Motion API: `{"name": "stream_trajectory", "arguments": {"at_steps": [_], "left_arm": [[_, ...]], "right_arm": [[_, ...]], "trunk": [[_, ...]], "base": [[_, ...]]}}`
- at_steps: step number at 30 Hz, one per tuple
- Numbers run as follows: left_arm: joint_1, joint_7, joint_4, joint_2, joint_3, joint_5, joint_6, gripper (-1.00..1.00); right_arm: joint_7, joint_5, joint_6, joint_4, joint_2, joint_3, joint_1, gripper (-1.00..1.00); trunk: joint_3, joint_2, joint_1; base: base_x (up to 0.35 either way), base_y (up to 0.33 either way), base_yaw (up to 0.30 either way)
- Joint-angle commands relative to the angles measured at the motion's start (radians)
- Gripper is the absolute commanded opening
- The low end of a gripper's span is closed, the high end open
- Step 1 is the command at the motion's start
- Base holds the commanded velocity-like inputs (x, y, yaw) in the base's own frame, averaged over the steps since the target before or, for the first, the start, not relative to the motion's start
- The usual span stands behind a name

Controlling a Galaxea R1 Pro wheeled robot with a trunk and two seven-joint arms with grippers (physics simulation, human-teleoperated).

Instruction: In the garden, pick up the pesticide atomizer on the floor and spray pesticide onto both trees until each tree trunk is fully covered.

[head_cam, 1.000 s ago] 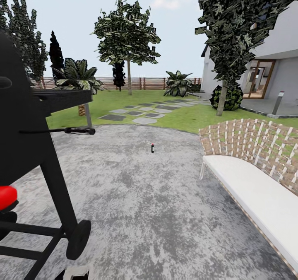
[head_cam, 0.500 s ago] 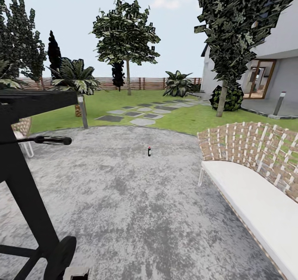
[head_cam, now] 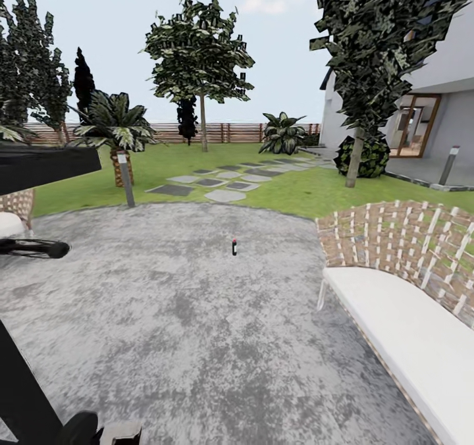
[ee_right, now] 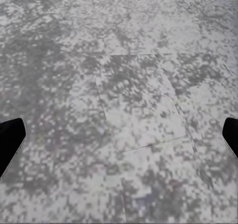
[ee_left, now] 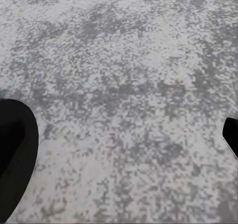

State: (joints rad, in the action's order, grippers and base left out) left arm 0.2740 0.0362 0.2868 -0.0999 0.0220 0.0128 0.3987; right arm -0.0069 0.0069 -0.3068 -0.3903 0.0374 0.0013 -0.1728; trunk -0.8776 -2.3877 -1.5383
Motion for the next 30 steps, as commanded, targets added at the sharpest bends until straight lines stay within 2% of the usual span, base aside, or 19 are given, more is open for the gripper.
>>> {"name": "stream_trajectory", "arguments": {"at_steps": [1,22,30], "left_arm": [[0.001,0.001,0.000,0.000,0.001,0.001,0.004,1.00],[0.001,0.001,-0.001,0.000,0.001,0.001,0.005,1.00],[0.001,0.001,-0.002,0.000,0.001,0.001,0.005,1.00]], "right_arm": [[-0.001,0.001,-0.003,0.001,0.000,0.000,-0.001,1.00],[-0.001,0.001,-0.003,0.002,-0.001,0.002,-0.001,1.00],[-0.001,0.001,-0.003,0.002,-0.001,0.002,-0.001,1.00]], "trunk": [[-0.001,0.000,0.000],[-0.001,0.000,0.000],[-0.001,0.000,0.000]], "base": [[0.340,-0.001,0.000],[0.340,-0.001,0.000],[0.315,-0.104,0.000]]}}
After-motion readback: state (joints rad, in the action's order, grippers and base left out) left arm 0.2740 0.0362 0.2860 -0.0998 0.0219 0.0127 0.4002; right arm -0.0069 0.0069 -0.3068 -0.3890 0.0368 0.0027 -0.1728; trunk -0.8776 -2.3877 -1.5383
